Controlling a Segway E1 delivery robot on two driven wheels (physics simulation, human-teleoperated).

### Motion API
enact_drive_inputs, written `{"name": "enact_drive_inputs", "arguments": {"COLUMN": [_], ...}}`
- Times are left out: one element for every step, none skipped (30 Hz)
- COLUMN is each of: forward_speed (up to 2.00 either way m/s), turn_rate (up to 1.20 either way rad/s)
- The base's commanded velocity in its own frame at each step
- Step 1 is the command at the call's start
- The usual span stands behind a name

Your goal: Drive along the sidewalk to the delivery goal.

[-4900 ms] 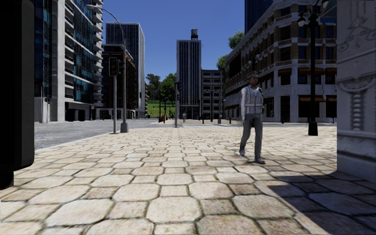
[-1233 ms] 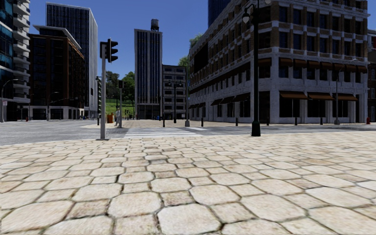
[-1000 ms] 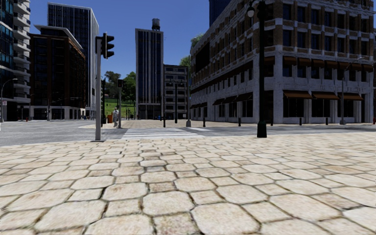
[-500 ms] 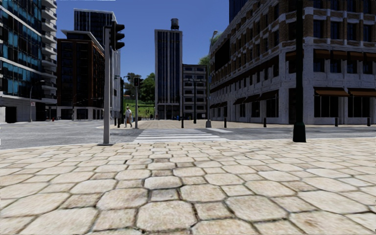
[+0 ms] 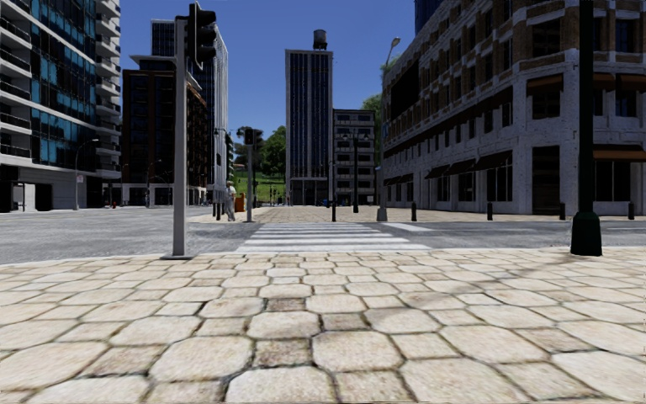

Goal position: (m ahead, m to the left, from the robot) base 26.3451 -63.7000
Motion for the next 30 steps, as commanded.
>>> {"name": "enact_drive_inputs", "arguments": {"forward_speed": [2.00,2.00,2.00,2.00,2.00,2.00,2.00,2.00,2.00,2.00,2.00,2.00,2.00,2.00,2.00,2.00,2.00,2.00,2.00,2.00,2.00,2.00,2.00,2.00,2.00,2.00,2.00,2.00,2.00,2.00], "turn_rate": [0.15,0.01,0.01,0.00,0.00,0.00,0.00,0.00,0.00,0.00,0.00,0.00,0.00,0.00,0.00,0.00,0.00,0.00,0.00,0.00,0.00,0.00,0.00,0.00,0.00,0.00,0.00,0.00,0.00,0.00]}}
